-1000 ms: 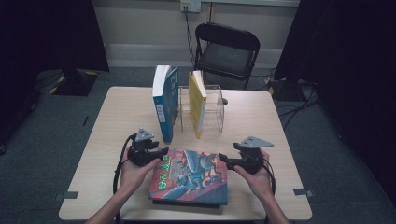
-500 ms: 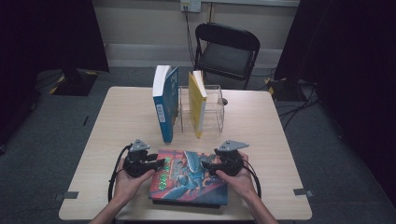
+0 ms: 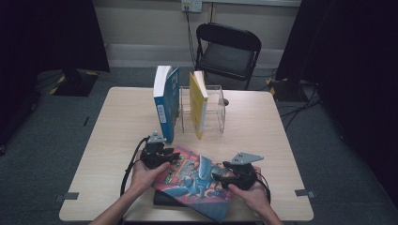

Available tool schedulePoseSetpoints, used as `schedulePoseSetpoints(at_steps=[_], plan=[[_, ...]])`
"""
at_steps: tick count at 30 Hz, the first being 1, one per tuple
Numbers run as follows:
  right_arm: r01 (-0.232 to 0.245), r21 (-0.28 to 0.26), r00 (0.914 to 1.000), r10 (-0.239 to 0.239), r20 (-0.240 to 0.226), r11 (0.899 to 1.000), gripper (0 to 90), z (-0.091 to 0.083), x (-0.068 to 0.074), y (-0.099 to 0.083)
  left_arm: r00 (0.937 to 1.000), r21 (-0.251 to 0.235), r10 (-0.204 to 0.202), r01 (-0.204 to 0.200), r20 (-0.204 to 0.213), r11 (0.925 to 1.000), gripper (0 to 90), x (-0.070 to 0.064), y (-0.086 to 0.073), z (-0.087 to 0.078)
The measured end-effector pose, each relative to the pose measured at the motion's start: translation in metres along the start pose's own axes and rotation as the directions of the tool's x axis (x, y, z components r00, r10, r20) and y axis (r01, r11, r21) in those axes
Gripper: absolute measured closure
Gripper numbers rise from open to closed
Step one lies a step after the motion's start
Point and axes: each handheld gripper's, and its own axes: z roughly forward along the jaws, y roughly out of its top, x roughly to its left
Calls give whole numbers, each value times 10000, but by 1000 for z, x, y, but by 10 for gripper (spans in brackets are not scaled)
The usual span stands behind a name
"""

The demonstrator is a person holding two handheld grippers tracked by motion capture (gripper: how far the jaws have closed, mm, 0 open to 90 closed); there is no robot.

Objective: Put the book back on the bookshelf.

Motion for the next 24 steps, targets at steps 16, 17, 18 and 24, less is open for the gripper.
schedulePoseSetpoints(at_steps=[16, 17, 18, 24], plan=[[535, 407, 9984, -527, -204, 9977, 446, 6, 4, 22, 9980, 492, 520, -537, 359, 9973, 596, -5, -35, -50], [550, 368, 9982, -542, -240, 9978, 452, 9, 3, 26, 9976, 493, 579, -597, 373, 9970, 590, -4, -39, -54], [567, 361, 9981, -559, -246, 9977, 469, 12, 2, 29, 9967, 520, 677, -700, 446, 9962, 590, -5, -43, -59], [545, 521, 9973, -517, -527, 9972, 512, 30, 1, 34, 9944, 520, 459, -510, 949, 9973, 559, -12, -65, -81]])
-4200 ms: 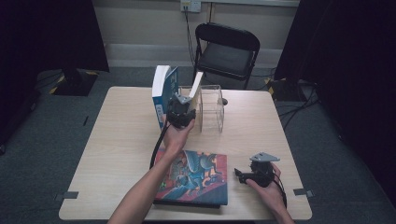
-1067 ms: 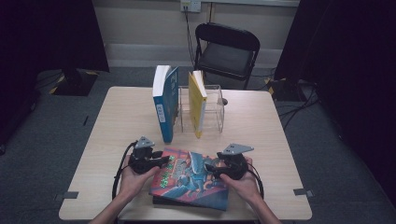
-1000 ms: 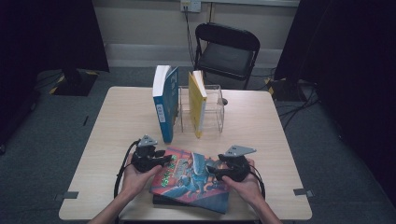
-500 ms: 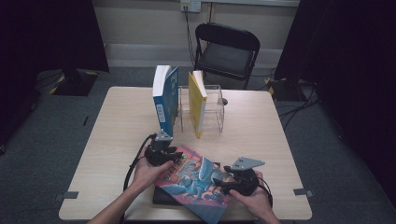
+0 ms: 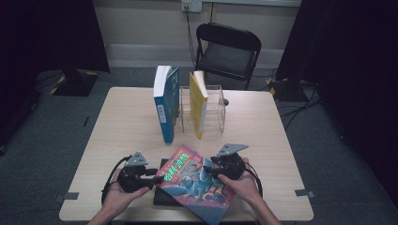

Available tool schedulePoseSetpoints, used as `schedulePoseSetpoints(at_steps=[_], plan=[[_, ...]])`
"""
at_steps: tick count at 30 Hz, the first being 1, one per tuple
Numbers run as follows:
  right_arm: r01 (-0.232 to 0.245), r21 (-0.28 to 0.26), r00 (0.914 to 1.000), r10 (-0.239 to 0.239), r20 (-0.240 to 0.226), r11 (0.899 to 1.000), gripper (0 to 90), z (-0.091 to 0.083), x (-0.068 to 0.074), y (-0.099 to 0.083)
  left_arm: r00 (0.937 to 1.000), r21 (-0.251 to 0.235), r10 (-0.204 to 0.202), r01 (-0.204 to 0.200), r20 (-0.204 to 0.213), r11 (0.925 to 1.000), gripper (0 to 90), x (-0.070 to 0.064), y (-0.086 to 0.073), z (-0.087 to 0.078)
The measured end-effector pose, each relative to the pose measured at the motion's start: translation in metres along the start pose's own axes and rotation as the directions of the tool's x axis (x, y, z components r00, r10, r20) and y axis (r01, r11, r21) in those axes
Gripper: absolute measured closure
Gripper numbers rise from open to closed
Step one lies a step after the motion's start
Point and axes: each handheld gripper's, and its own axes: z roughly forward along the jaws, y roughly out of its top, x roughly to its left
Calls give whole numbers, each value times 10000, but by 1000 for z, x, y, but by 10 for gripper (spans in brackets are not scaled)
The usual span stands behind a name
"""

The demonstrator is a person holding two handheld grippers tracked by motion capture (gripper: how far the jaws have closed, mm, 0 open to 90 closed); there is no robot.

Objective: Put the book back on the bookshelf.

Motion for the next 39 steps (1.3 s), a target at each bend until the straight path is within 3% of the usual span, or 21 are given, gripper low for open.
schedulePoseSetpoints(at_steps=[4, 7, 12, 17, 23, 26, 29, 31, 32, 34, 35, 39], plan=[[223, 12, 9997, -223, 26, 9998, 519, -2, 0, -2, 9999, 95, 74, -73, -108, 9999, 508, -6, -9, -3], [36, -79, 9999, -37, -117, 10000, 519, -3, -3, -5, 9999, 133, -104, 104, 14, 9999, 497, -3, -12, -3], [10, -33, 9997, -10, -231, 10000, 547, -3, -3, -5, 9999, 74, 139, -138, -61, 9999, 503, -3, -12, -1], [115, 318, 9999, -111, -125, 9994, 547, -7, -2, -3, 9997, -39, 125, -125, -197, 9999, 506, 4, -7, 4], [-166, 60, 9998, 165, 78, 9998, 540, -13, -1, -12, 9998, -253, 69, -73, -181, 9997, 512, 16, 0, 12], [-346, -54, 9994, 346, 97, 9994, 535, -17, 0, -17, 9985, -421, 75, -99, -549, 9991, 528, 16, 5, 16], [-490, -91, 9988, 490, 72, 9988, 534, -22, 1, -23, 9978, -459, 61, -91, -657, 9989, 594, 19, 11, 22], [-529, -88, 9985, 530, 161, 9986, 534, -26, 3, -26, 9976, -436, -463, 441, -510, 9981, 639, 21, 16, 26], [-555, -78, 9982, 557, 231, 9984, 534, -28, 5, -27, 9960, -500, -570, 536, -690, 9973, 673, 21, 18, 28], [-629, -99, 9976, 631, 268, 9980, 535, -31, 8, -30, 9951, -492, -342, 297, -924, 9983, 700, 20, 23, 32], [-639, -108, 9976, 642, 270, 9979, 535, -32, 9, -32, 9942, -492, -557, 513, -923, 9975, 701, 22, 26, 34], [-571, -118, 9979, 574, 286, 9983, 536, -37, 18, -36, 9888, -642, -658, 576, -1338, 9963, 701, 24, 34, 44]])
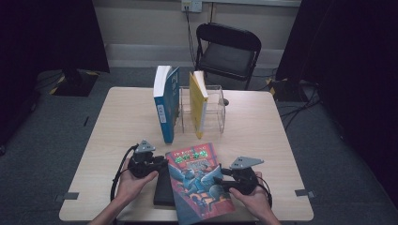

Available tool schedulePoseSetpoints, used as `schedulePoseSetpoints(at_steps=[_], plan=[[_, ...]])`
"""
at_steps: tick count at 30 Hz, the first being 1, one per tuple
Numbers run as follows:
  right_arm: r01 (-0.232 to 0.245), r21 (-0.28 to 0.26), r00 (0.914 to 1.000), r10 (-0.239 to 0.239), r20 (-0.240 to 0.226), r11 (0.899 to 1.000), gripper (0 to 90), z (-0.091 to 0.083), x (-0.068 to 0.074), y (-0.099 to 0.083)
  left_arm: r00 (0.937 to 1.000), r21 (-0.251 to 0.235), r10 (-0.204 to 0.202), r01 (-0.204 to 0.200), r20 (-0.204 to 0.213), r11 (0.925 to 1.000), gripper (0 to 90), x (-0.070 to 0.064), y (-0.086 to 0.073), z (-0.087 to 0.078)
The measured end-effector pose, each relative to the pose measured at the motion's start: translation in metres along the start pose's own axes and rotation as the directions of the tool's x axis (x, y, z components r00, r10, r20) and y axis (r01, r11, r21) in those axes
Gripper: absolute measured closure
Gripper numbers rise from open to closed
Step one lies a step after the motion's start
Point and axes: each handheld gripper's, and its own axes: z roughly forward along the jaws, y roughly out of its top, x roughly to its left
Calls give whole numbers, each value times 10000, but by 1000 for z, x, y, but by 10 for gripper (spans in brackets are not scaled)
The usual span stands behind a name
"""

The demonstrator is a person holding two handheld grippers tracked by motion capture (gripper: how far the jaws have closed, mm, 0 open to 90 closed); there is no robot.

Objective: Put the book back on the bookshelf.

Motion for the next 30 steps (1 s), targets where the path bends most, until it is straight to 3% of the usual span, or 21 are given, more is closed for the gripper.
schedulePoseSetpoints(at_steps=[5, 9, 11, 13, 14, 17, 20, 22, 24, 25, 27, 30], plan=[[86, -78, 9999, -87, -117, 9999, 538, -5, 10, -6, 9998, -79, -121, 120, -124, 9999, 673, 5, 3, 7], [-95, -278, 9995, 87, -289, 9996, 568, -5, 6, -9, 9990, -8, -409, 409, 194, 9992, 594, 5, 0, 1], [-222, -374, 9990, 208, -398, 9991, 591, -5, 2, -9, 9994, -267, -330, 327, -132, 9991, 589, -1, -2, -6], [-205, -456, 9992, 189, -358, 9988, 597, -3, 0, -9, 9995, -408, -136, 147, 291, 9991, 602, -6, -4, -11], [-270, -509, 9993, 256, -262, 9983, 592, -2, -1, -8, 9994, -579, -138, 156, 309, 9982, 600, -10, -5, -14], [-333, -529, 9994, 329, -91, 9980, 589, 3, -3, -3, 9984, -320, -31, 49, 568, 9995, 566, -15, -6, -16], [-387, -554, 9993, 387, -6, 9977, 587, 6, -2, 0, 9962, 102, -194, 186, 847, 9998, 522, -15, -11, -10], [-430, -529, 9990, 434, 77, 9977, 537, 8, -2, 1, 9947, 43, -361, 359, 965, 9993, 492, -16, -12, -9], [-692, -504, 9976, 694, 15, 9963, 500, 11, -4, 3, 9948, 64, -346, 342, 963, 9994, 482, -17, -12, -8], [-852, -498, 9964, 853, 15, 9951, 485, 14, -7, 5, 9931, 85, -505, 499, 1059, 9987, 476, -17, -12, -7], [-1170, -441, 9931, 1173, 34, 9921, 466, 18, -10, 9, 9907, 123, -420, 408, 1291, 9991, 469, -18, -13, -5], [-1589, -304, 9864, 1600, 379, 9868, 457, 24, -12, 17, 9917, 146, -323, 308, 1247, 9994, 439, -21, -12, -4]])
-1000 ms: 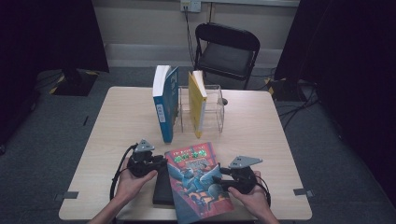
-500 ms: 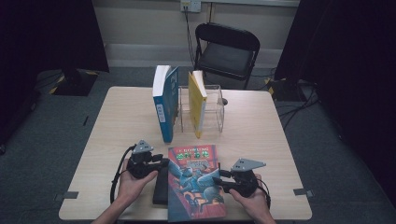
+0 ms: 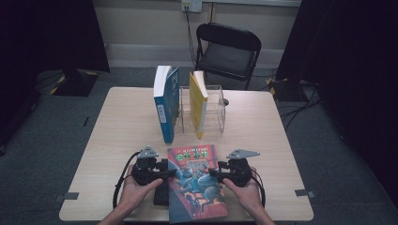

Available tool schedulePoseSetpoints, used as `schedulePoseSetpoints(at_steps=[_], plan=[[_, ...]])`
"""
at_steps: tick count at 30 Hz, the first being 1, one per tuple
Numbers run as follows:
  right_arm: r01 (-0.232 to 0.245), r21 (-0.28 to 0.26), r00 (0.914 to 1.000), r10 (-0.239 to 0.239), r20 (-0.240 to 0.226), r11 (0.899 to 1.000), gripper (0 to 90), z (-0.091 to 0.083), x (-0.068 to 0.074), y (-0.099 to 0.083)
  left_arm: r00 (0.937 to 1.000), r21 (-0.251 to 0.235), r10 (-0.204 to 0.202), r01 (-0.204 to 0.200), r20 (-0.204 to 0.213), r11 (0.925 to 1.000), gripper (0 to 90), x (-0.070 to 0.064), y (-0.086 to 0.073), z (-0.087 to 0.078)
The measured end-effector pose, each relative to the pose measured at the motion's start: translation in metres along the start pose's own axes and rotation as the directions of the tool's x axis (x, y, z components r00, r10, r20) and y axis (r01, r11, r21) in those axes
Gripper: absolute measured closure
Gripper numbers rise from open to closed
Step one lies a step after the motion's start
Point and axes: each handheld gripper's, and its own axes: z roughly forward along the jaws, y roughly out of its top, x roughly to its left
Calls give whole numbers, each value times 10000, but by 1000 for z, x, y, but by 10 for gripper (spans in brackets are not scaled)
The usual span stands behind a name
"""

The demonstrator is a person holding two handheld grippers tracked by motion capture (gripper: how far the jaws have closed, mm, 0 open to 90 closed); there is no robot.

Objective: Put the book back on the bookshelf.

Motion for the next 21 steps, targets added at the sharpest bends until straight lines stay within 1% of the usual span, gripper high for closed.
schedulePoseSetpoints(at_steps=[1, 3, 6, 9, 10, 12, 13, 14, 15, 16, 17, 18, 19, 20, 21], plan=[[39, -9, 9999, -39, 156, 10000, 438, 2, 1, 2, 10000, 17, -4, 4, -3, 10000, 436, 0, 0, 1], [-65, -110, 9997, 67, 241, 9999, 415, 7, 1, 4, 10000, -38, -20, 20, -38, 10000, 414, 0, 0, 2], [-459, -254, 9988, 462, 135, 9986, 409, 10, -3, 3, 10000, -56, 44, -44, 50, 10000, 399, 1, 0, 3], [-771, -410, 9970, 772, -8, 9962, 407, 11, -5, 0, 9999, -7, -141, 141, 44, 9999, 375, 2, 0, 4], [-808, -439, 9967, 808, -25, 9958, 403, 12, -5, 0, 9999, 18, -100, 100, 34, 9999, 359, 1, 1, 5], [-830, -511, 9965, 830, -14, 9952, 389, 14, -6, 0, 9998, 80, -193, 192, 22, 9998, 360, 1, 2, 5], [-917, -532, 9958, 917, -19, 9944, 387, 15, -6, 0, 9997, 41, -248, 248, 22, 9997, 359, 1, 2, 5], [-1151, -495, 9933, 1155, 60, 9921, 391, 15, -5, 1, 9998, 87, -207, 207, -25, 9997, 359, 0, 2, 5], [-1224, -491, 9919, 1239, 278, 9913, 392, 15, -1, 2, 9998, 92, -207, 207, -66, 9997, 357, 0, 2, 5], [-1104, -448, 9923, 1126, 507, 9929, 396, 15, 2, 3, 9997, 67, -221, 221, -96, 9997, 355, -1, 2, 5], [-1056, -422, 9924, 1080, 595, 9935, 413, 14, 4, 4, 9997, 54, -237, 237, -112, 9997, 353, -1, 2, 5], [-1185, -419, 9910, 1208, 574, 9921, 443, 14, 2, 5, 9996, 37, -261, 262, -109, 9997, 353, -1, 1, 5], [-1470, -441, 9880, 1489, 418, 9881, 484, 13, -2, 5, 9996, 41, -251, 252, -105, 9997, 353, -1, 1, 5], [-1766, -468, 9837, 1779, 251, 9832, 506, 12, -6, 3, 9996, 12, -267, 267, -103, 9996, 353, -1, 1, 5], [-1951, -501, 9806, 1958, 93, 9795, 515, 12, -8, 2, 9995, -3, -281, 281, -143, 9996, 352, -2, 1, 6]])
